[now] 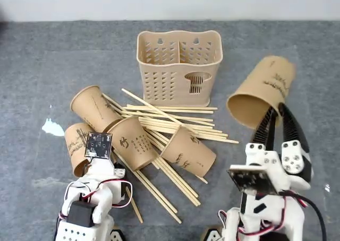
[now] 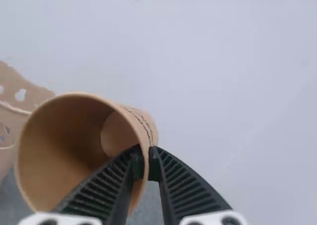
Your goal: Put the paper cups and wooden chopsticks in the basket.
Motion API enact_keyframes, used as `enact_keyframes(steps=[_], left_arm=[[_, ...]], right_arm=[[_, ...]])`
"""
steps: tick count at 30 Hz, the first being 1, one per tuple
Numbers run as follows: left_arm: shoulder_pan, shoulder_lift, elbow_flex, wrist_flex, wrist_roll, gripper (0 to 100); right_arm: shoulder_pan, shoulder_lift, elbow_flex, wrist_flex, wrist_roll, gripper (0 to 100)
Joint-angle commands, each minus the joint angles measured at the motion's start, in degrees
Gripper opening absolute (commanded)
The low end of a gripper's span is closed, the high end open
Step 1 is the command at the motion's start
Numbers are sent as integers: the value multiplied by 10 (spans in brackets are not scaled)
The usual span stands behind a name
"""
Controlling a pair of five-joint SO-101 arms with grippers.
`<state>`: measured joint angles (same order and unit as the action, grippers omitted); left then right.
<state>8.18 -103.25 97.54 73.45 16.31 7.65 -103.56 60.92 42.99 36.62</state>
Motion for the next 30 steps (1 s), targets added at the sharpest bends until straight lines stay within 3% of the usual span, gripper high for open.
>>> enact_keyframes(steps=[1,7,19,30], left_arm=[[-3,-11,-11,-12,0,14],[-3,-11,-11,-12,0,14],[-3,-11,-11,-12,0,14],[-3,-11,-11,-12,0,14]], right_arm=[[-6,42,-41,-34,-11,9],[-8,204,-179,-5,-87,9],[-137,530,-473,131,-213,9],[-190,687,-600,128,-273,9]])
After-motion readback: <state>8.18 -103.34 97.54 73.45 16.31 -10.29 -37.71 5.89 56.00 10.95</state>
